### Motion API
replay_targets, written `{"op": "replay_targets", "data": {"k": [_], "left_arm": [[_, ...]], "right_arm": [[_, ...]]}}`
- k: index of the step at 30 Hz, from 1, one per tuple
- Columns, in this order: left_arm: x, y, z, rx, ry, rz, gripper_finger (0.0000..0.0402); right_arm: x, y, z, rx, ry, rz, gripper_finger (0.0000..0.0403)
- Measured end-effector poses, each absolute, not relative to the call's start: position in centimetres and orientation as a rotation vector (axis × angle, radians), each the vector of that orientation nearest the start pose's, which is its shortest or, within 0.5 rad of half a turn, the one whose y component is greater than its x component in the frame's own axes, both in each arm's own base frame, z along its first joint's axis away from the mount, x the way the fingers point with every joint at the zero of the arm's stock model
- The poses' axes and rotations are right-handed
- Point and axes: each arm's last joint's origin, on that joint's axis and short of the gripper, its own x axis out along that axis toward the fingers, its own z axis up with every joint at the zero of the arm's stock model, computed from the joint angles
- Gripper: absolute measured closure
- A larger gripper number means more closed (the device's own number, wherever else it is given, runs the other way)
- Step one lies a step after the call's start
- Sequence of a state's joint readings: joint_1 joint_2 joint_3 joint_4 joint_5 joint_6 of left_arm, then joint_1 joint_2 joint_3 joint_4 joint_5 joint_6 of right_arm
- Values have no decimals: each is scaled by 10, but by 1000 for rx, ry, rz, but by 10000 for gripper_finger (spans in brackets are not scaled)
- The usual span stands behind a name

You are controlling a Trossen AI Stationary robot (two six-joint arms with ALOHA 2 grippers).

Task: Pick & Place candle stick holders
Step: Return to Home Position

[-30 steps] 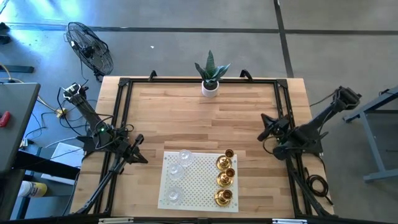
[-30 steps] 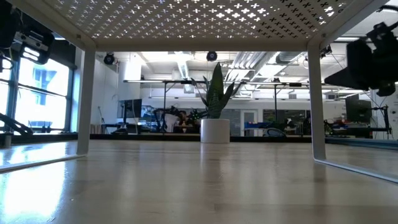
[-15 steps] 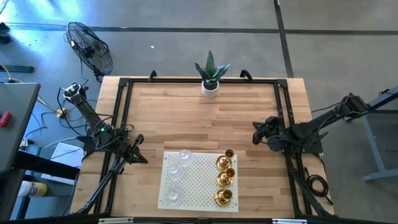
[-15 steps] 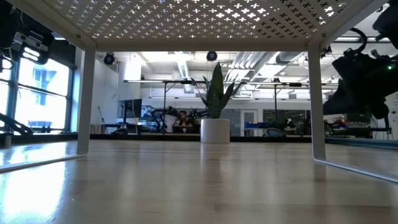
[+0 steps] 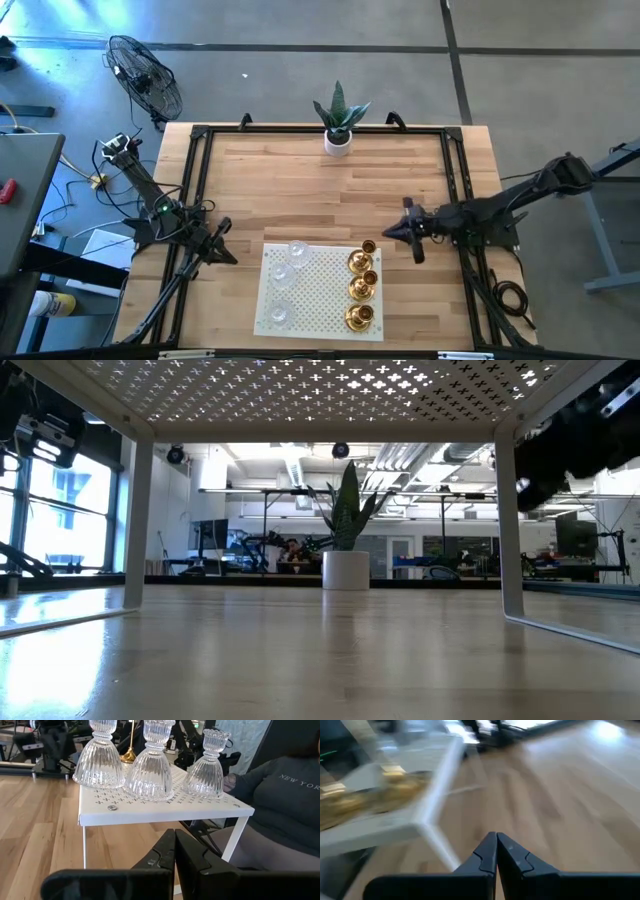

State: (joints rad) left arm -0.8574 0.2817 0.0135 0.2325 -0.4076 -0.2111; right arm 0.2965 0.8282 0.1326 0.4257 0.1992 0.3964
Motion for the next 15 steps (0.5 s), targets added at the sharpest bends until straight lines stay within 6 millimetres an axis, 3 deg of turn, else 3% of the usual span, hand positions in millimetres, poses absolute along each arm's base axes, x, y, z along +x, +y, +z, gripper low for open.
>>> {"op": "replay_targets", "data": {"k": [4, 8, 15], "left_arm": [[82, -78, 166, -188, 77, -445, 401], [83, -78, 166, -189, 77, -445, 401], [83, -78, 166, -190, 82, -444, 401]], "right_arm": [[162, 40, 167, 235, 211, 194, 402], [164, 32, 163, 222, 233, 234, 402], [150, 21, 146, 215, 153, 257, 402]]}}
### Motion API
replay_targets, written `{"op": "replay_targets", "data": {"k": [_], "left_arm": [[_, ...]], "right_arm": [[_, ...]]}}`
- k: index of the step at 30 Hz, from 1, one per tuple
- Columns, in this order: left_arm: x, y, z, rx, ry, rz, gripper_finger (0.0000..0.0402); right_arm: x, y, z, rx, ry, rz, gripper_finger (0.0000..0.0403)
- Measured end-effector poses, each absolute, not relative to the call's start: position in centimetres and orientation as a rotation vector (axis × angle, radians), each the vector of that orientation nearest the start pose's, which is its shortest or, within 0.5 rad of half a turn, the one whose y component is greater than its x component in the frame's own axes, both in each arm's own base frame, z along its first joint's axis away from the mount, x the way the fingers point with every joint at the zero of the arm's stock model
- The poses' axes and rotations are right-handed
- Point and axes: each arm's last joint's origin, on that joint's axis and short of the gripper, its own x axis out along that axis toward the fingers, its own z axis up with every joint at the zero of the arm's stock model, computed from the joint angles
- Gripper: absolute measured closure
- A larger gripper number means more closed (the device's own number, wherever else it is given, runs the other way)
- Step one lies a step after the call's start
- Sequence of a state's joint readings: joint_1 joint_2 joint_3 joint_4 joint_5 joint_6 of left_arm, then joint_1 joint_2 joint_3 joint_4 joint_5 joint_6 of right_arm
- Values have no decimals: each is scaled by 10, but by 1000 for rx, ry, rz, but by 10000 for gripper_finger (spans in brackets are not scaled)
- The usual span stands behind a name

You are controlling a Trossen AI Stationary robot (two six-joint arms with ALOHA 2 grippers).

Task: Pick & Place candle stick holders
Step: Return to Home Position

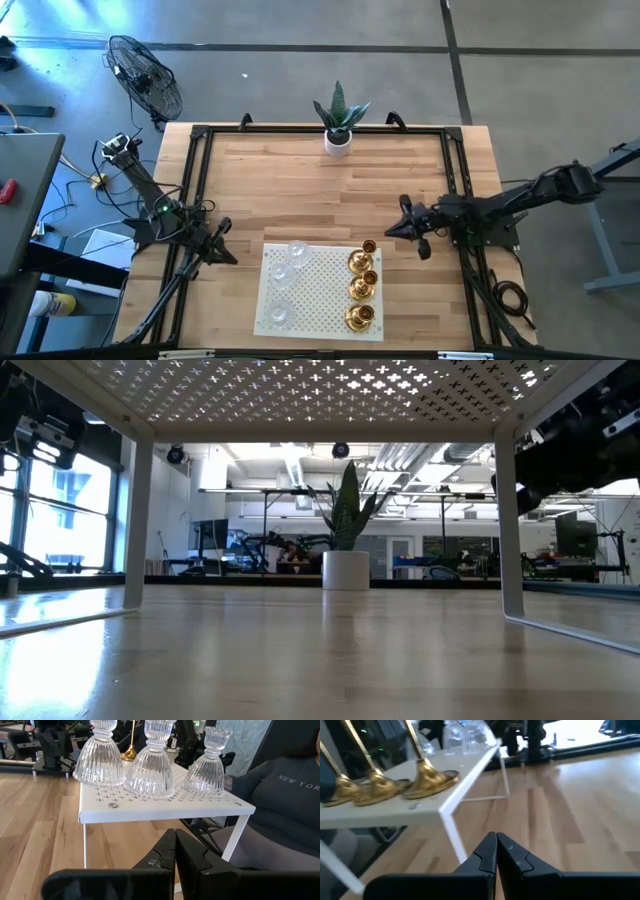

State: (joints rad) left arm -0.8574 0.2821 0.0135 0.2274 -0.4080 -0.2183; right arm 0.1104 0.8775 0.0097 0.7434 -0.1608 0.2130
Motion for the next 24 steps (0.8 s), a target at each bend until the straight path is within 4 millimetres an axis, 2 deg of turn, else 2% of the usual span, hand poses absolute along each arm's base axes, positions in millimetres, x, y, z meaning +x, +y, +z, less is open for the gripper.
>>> {"op": "replay_targets", "data": {"k": [11, 24], "left_arm": [[83, -76, 166, -162, 70, -377, 401], [83, -77, 166, -158, 72, -391, 401]], "right_arm": [[147, 20, 156, 100, 56, 249, 402], [131, 18, 170, 42, -24, 230, 402]]}}
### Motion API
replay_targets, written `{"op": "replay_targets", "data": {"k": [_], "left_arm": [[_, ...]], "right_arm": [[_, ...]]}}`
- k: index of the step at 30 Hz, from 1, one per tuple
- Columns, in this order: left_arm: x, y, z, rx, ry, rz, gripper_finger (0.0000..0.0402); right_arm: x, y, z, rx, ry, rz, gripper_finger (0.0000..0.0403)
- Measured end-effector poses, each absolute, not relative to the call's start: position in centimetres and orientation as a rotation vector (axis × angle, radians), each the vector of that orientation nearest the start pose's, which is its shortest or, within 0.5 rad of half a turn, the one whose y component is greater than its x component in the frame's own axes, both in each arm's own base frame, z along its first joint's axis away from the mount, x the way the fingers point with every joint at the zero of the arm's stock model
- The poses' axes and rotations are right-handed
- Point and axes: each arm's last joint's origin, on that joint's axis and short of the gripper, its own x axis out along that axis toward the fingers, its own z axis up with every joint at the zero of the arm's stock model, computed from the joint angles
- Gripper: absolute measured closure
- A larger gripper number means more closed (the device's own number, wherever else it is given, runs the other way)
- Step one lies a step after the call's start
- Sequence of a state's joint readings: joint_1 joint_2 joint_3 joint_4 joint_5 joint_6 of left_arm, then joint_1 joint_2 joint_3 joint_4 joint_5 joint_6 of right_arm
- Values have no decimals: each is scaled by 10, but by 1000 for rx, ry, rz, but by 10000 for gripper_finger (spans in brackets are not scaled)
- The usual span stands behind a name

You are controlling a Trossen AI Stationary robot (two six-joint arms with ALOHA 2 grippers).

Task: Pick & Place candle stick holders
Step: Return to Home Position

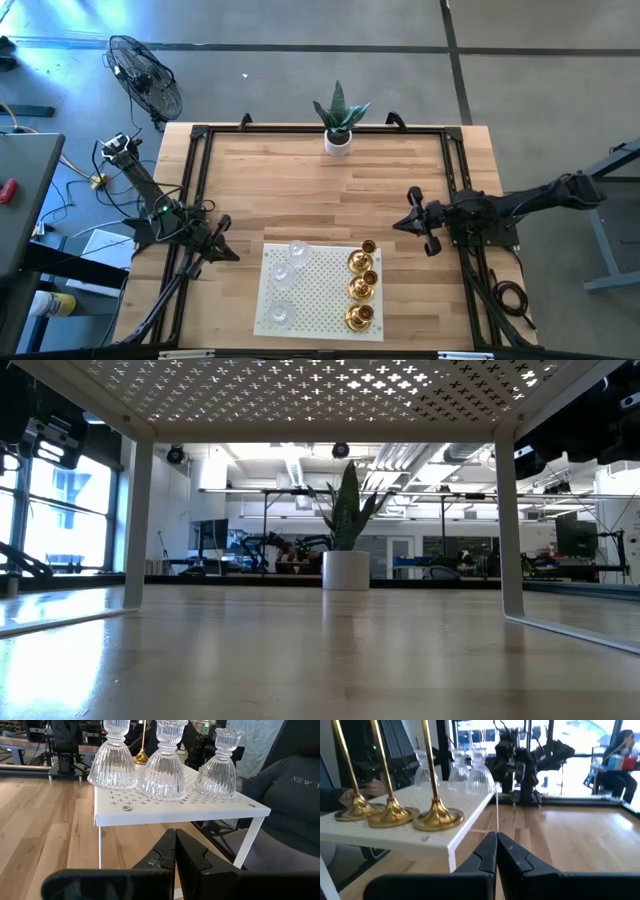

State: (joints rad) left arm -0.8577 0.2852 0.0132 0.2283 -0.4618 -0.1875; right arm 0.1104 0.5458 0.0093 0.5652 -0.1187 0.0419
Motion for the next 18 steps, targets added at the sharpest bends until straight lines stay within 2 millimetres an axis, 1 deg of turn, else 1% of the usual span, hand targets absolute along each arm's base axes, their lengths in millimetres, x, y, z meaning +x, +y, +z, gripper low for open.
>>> {"op": "replay_targets", "data": {"k": [4, 9, 18], "left_arm": [[83, -76, 166, -158, 72, -391, 401], [83, -77, 166, -158, 72, -391, 401], [83, -77, 166, -158, 72, -391, 401]], "right_arm": [[126, 17, 173, 24, -54, 230, 402], [120, 17, 173, 23, -44, 230, 402], [109, 15, 176, -11, -82, 227, 402]]}}
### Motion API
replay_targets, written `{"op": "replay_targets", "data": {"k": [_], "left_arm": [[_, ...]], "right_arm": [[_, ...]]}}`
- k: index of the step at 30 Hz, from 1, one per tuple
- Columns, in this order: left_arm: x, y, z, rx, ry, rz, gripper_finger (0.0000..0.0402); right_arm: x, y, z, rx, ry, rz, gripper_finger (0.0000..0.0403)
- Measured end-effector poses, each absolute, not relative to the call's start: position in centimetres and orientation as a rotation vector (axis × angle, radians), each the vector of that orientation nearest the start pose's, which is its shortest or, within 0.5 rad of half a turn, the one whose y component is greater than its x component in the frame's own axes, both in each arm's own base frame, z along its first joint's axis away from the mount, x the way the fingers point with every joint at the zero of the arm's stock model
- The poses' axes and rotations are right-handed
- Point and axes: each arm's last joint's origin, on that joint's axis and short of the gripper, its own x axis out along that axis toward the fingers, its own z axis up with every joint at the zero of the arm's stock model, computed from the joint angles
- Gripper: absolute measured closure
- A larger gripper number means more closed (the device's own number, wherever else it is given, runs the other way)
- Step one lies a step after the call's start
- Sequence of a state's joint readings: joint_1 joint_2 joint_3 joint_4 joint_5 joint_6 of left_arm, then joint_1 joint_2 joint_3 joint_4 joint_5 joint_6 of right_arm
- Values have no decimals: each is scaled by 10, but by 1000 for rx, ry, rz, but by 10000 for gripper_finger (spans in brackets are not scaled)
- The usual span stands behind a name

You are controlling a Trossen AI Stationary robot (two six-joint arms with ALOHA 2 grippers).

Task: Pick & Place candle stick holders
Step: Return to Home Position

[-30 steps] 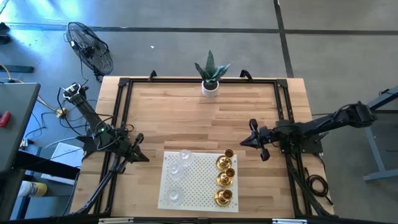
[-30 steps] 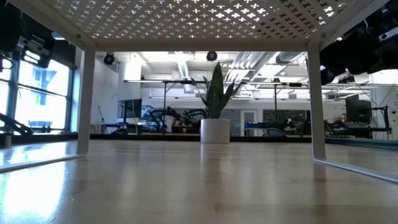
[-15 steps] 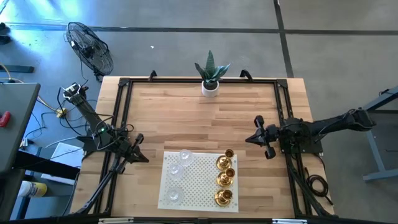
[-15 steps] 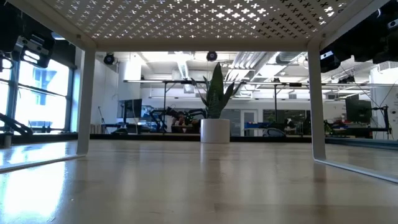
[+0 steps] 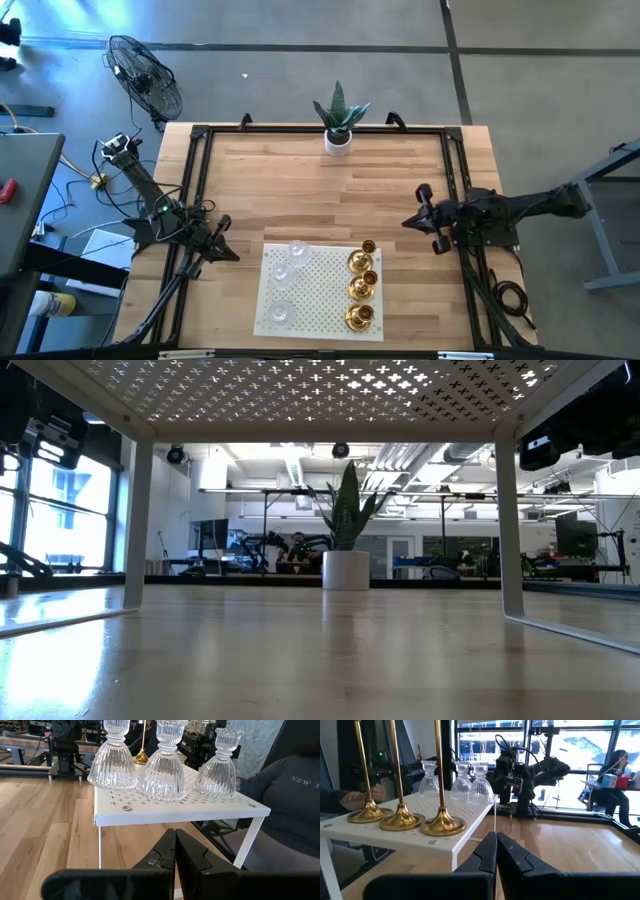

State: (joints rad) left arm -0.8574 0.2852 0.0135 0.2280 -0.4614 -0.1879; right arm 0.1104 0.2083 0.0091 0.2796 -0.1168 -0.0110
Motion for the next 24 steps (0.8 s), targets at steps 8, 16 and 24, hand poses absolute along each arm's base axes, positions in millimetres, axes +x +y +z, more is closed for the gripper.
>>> {"op": "replay_targets", "data": {"k": [8, 16, 24], "left_arm": [[83, -77, 166, -162, 73, -392, 401], [83, -77, 165, -158, 79, -391, 401], [83, -76, 163, -153, 92, -388, 401]], "right_arm": [[100, 14, 175, -20, -88, 224, 402], [96, 14, 173, -36, -80, 214, 402], [97, 11, 172, -73, -72, 125, 402]]}}
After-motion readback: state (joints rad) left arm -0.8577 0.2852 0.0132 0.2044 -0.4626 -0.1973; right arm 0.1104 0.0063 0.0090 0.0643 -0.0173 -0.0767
